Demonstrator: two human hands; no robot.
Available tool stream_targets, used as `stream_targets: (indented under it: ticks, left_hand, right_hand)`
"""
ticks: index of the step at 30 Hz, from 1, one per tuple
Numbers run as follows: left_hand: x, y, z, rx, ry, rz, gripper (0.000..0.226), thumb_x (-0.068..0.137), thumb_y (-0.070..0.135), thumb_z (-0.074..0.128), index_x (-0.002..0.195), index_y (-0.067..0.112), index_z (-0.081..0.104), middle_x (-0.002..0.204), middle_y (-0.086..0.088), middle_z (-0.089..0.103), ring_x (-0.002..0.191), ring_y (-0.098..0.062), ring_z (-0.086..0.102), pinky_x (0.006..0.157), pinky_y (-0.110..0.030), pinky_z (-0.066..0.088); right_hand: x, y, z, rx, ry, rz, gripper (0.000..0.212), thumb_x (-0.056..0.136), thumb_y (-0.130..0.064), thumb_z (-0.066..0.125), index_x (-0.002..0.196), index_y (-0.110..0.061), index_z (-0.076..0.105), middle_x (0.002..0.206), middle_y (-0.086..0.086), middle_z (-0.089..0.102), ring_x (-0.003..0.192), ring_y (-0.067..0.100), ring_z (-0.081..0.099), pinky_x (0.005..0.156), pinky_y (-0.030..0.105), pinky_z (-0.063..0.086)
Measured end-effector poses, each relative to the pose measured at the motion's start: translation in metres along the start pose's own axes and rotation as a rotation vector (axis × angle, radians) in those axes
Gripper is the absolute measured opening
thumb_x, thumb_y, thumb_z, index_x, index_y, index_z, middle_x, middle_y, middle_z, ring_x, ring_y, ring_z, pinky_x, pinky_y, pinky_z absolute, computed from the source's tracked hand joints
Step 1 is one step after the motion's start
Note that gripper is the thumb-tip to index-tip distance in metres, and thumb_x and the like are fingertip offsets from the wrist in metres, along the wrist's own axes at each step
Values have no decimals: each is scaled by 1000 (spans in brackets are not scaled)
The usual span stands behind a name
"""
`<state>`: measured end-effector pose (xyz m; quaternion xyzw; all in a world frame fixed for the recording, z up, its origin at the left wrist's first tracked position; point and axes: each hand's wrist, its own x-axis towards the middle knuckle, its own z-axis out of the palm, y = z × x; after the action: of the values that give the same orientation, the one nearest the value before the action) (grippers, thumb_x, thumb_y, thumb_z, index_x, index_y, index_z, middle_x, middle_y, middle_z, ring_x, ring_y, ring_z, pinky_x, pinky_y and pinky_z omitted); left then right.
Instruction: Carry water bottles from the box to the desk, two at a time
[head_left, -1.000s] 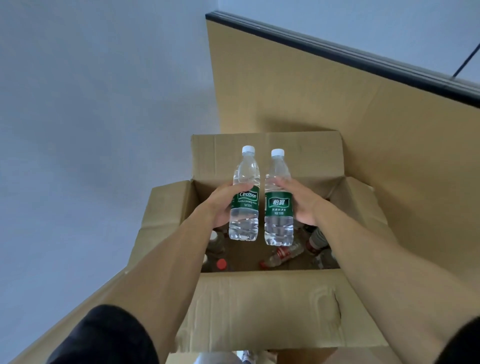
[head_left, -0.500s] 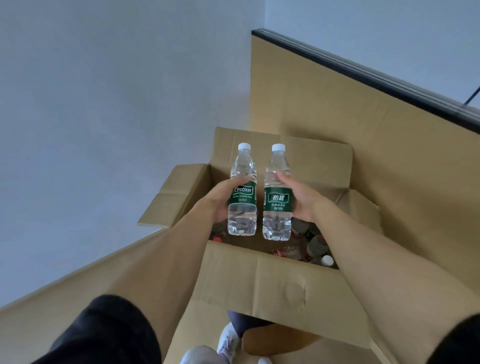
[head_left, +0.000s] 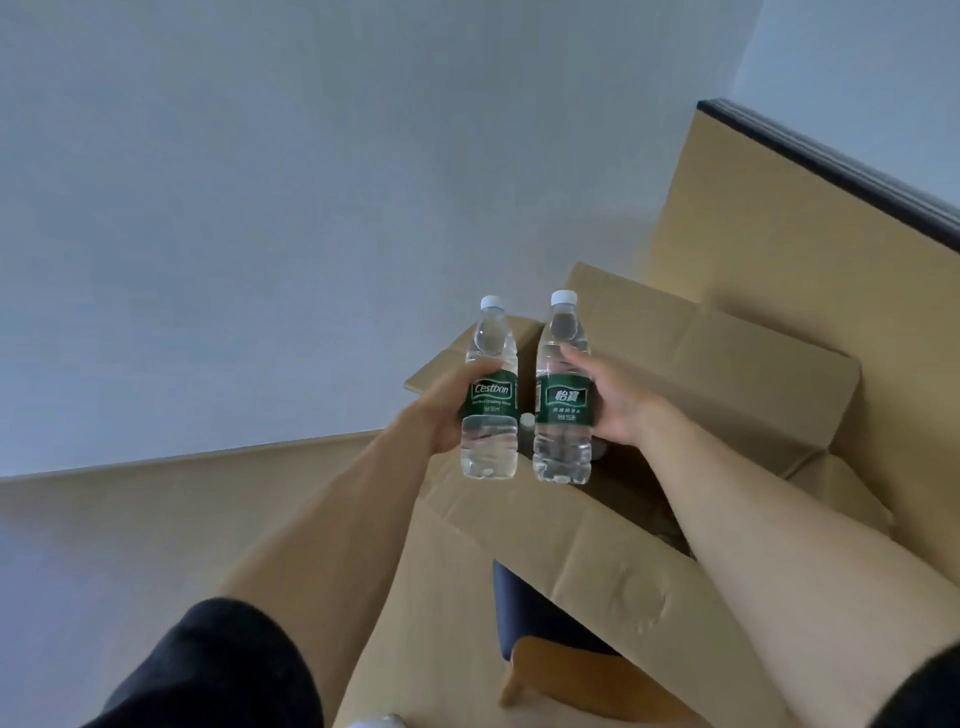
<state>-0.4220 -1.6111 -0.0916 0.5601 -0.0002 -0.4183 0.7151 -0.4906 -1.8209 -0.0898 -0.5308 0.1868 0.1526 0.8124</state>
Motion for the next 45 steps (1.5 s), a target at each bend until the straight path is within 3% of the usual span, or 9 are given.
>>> stream_targets:
  ticks: [9, 13, 18, 24, 29, 33, 35, 41, 45]
  left_hand:
    - [-74, 14, -111, -79, 299, 132, 42, 94, 21, 68, 126, -4, 58, 107, -21, 70, 90, -31, 71, 81, -45, 60]
    - [-118, 15, -174, -73, 401, 124, 41, 86, 23, 77, 116, 0, 61, 85, -14, 72, 70, -27, 71, 65, -38, 58]
    - [-183, 7, -255, -132, 535, 194, 48, 87, 21, 77, 125, 6, 51, 95, -15, 62, 72, -25, 65, 69, -40, 57]
    - [-280, -9, -349, -397, 593, 214, 36, 93, 35, 54, 112, 5, 51, 74, -10, 57, 65, -23, 58, 66, -36, 52]
    - [-362, -31, -405, -427, 680, 262, 42, 97, 33, 57, 126, 3, 51, 97, -16, 58, 85, -28, 60, 86, -44, 52]
    - [-414, -50, -437, -386, 875, 341, 58, 90, 24, 75, 134, 5, 42, 112, -26, 64, 84, -32, 71, 66, -41, 60]
    - [-436, -58, -451, -384, 876, 357, 56, 92, 27, 72, 138, 5, 48, 119, -27, 65, 95, -34, 69, 76, -44, 60]
    - [-489, -83, -494, -577, 971, 362, 29, 95, 32, 53, 109, 7, 60, 87, -14, 69, 80, -27, 69, 83, -44, 59]
    - [-511, -93, -523, -539, 1196, 322, 39, 92, 34, 70, 119, 13, 52, 101, -12, 67, 89, -27, 68, 80, -46, 60]
  right_hand:
    - [60, 11, 117, -148, -165, 67, 47, 93, -51, 62, 122, -14, 58, 92, 10, 74, 88, 28, 73, 84, 48, 57]
    - [81, 34, 193, -217, -227, 116, 62, 93, -51, 60, 138, -10, 51, 121, 18, 64, 111, 36, 63, 105, 59, 45]
    - [104, 71, 292, -283, -326, 168, 55, 93, -48, 60, 131, -9, 52, 100, 13, 66, 92, 29, 65, 92, 46, 52]
    - [128, 123, 413, -367, -475, 262, 54, 89, -53, 63, 124, -12, 58, 95, 11, 72, 85, 26, 71, 80, 41, 57]
    - [138, 167, 513, -445, -638, 304, 53, 90, -54, 62, 122, -12, 63, 106, 14, 74, 98, 30, 72, 89, 47, 55]
    - [135, 203, 585, -525, -808, 363, 63, 91, -58, 59, 134, -12, 60, 130, 19, 66, 116, 34, 66, 93, 46, 54]
    - [134, 219, 616, -542, -906, 383, 65, 92, -58, 58, 141, -14, 55, 135, 20, 62, 122, 36, 62, 93, 48, 54]
    - [144, 265, 696, -598, -1011, 473, 49, 99, -49, 52, 134, -15, 60, 142, 24, 54, 132, 42, 51, 112, 59, 38]
    - [155, 286, 753, -687, -1145, 513, 61, 96, -53, 53, 137, -7, 59, 134, 23, 61, 113, 35, 65, 88, 45, 57]
